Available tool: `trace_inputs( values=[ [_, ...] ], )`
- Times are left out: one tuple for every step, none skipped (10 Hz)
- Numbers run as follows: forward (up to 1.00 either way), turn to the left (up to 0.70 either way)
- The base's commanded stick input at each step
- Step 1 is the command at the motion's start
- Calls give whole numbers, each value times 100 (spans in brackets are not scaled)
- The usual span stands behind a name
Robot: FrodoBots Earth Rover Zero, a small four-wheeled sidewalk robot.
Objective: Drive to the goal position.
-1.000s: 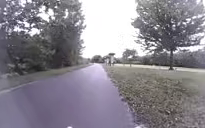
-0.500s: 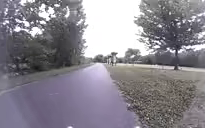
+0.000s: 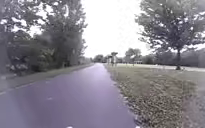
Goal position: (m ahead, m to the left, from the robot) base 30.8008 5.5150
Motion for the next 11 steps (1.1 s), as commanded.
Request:
trace_inputs(
  values=[
    [70, 1],
    [70, 1],
    [70, 1],
    [70, 1],
    [70, 1],
    [70, 1],
    [70, 1],
    [70, 1],
    [70, 1],
    [70, 1],
    [70, 1]
  ],
)
